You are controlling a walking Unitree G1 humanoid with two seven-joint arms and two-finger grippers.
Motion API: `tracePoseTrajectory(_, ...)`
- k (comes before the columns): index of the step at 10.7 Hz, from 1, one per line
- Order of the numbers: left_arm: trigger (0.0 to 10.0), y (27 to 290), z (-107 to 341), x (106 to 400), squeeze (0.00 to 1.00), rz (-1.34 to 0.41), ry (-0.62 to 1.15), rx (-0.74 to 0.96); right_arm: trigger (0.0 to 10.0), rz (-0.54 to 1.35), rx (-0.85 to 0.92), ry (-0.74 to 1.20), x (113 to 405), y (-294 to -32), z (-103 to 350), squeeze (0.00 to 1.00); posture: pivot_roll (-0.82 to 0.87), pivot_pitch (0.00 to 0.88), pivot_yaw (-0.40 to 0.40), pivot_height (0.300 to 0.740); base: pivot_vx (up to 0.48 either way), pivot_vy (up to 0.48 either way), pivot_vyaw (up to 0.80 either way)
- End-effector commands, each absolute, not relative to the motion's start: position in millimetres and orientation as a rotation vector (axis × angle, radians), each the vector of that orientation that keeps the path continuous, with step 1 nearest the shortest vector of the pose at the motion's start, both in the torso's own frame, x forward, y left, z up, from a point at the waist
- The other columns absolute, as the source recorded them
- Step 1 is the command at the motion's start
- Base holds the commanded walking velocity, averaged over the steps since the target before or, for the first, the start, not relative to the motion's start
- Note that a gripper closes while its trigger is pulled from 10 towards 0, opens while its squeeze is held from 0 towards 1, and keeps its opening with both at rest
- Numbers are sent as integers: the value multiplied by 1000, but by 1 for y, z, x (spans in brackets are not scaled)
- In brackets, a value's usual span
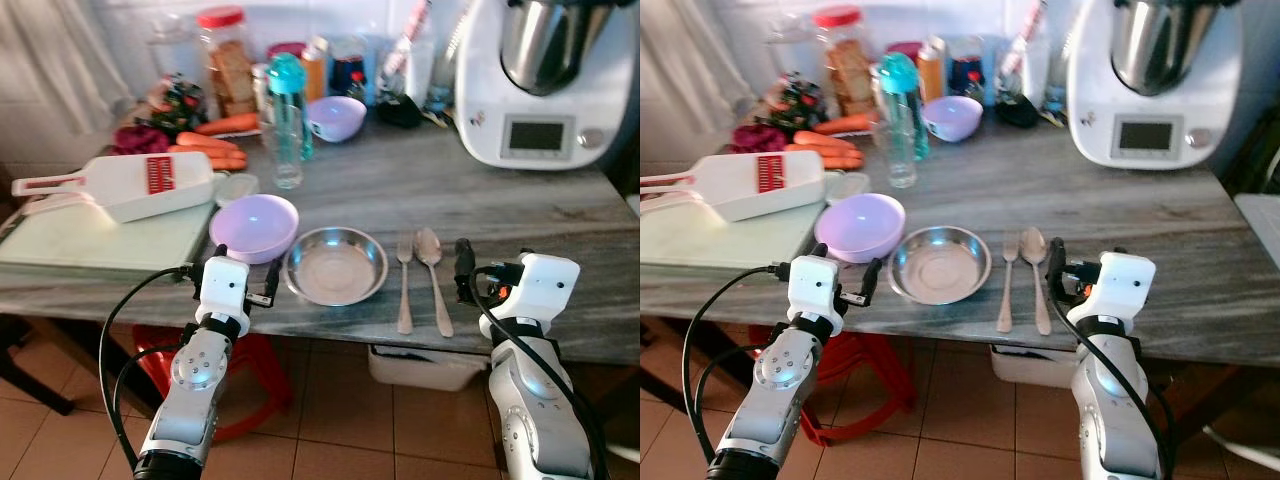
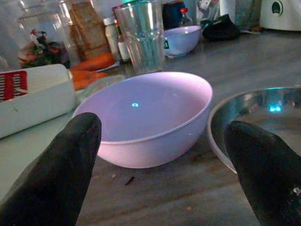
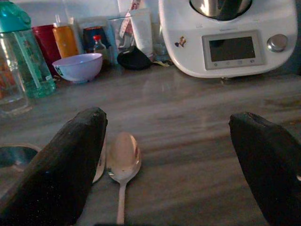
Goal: Setting the table
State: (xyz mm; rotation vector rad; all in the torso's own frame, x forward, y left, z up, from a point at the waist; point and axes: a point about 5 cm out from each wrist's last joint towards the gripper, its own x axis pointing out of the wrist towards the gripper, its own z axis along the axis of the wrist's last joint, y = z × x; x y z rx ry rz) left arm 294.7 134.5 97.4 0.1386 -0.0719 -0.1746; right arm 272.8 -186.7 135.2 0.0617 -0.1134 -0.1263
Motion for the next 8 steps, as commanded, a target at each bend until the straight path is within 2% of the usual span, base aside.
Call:
tracePoseTrajectory(1,10000,138,94,294,0,-167,-58,156,10000,-126,68,-117,275,-186,136,0,26,0,82,740,-262,0,0)
tracePoseTrajectory(5,10000,137,94,296,0,-172,-57,157,10000,-102,108,-126,274,-184,137,0,24,0,85,740,-295,0,0)
tracePoseTrajectory(8,10000,136,93,296,0,-180,-56,160,10000,-90,69,-119,275,-181,135,0,23,0,83,740,-322,0,0)
